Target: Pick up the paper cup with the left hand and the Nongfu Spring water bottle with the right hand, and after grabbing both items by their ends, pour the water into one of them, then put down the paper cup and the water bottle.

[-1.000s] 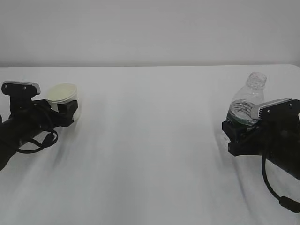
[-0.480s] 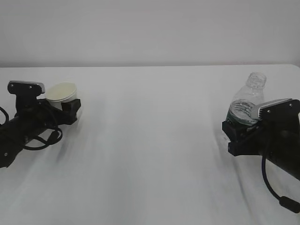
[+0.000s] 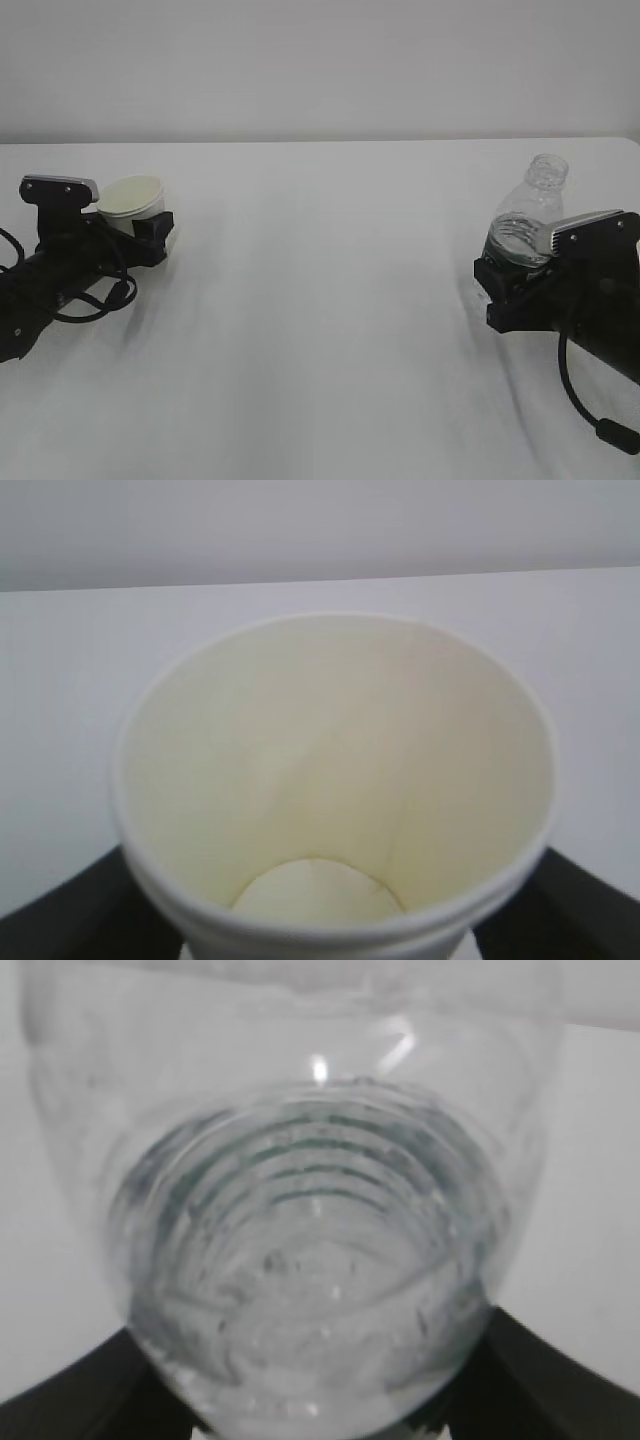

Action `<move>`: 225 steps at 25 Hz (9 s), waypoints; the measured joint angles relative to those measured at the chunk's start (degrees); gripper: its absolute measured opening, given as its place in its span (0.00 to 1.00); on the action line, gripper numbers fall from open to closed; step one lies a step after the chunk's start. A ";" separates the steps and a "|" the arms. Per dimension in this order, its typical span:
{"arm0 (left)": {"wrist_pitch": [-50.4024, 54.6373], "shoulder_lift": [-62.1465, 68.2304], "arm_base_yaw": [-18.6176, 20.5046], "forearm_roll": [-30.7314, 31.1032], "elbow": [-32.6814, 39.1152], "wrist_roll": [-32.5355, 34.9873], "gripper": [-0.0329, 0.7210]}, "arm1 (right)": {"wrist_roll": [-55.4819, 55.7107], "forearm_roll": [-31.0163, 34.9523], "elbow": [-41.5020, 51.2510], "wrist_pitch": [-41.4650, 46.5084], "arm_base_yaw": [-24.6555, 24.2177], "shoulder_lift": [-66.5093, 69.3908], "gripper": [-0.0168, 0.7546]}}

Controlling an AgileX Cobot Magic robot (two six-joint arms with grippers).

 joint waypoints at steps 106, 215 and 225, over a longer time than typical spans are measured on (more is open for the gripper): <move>-1.64 -16.04 -27.90 38.44 15.43 -8.42 0.64 | -1.39 -24.75 -4.56 6.71 7.92 -8.88 0.66; -1.74 -16.04 -30.69 28.69 12.50 -6.16 0.63 | -65.90 -14.70 -9.09 0.96 7.92 -8.88 0.64; -1.74 -16.04 -30.69 28.01 12.50 -6.16 0.63 | -67.07 -14.41 -9.22 0.96 7.92 -8.88 0.64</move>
